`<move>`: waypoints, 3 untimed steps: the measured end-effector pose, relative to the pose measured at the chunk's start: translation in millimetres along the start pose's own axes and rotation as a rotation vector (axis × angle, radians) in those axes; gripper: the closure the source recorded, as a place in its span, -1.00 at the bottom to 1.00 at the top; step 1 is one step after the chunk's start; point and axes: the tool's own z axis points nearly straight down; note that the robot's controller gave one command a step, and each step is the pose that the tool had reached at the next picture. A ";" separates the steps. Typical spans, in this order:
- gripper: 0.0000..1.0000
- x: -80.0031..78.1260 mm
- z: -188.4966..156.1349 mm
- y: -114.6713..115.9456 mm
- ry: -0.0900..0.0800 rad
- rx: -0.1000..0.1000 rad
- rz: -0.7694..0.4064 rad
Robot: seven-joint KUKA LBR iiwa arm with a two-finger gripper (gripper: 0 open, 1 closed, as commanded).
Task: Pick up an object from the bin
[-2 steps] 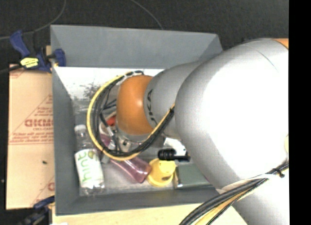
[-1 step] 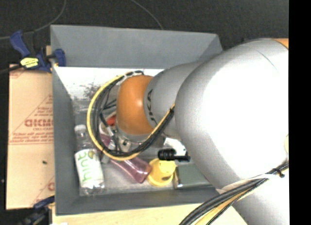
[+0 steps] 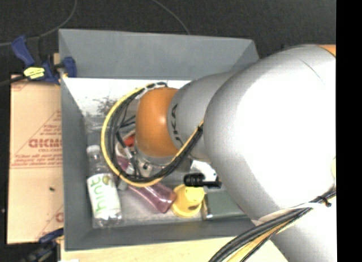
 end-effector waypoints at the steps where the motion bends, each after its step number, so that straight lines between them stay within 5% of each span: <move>1: 1.00 0.5 -3.2 -0.6 0.002 0.002 -0.001; 3: 1.00 0.1 -24.0 -1.1 0.003 0.003 -0.003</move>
Offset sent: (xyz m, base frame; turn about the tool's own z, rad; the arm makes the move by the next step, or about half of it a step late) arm 0.0000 0.0002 0.0180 0.0000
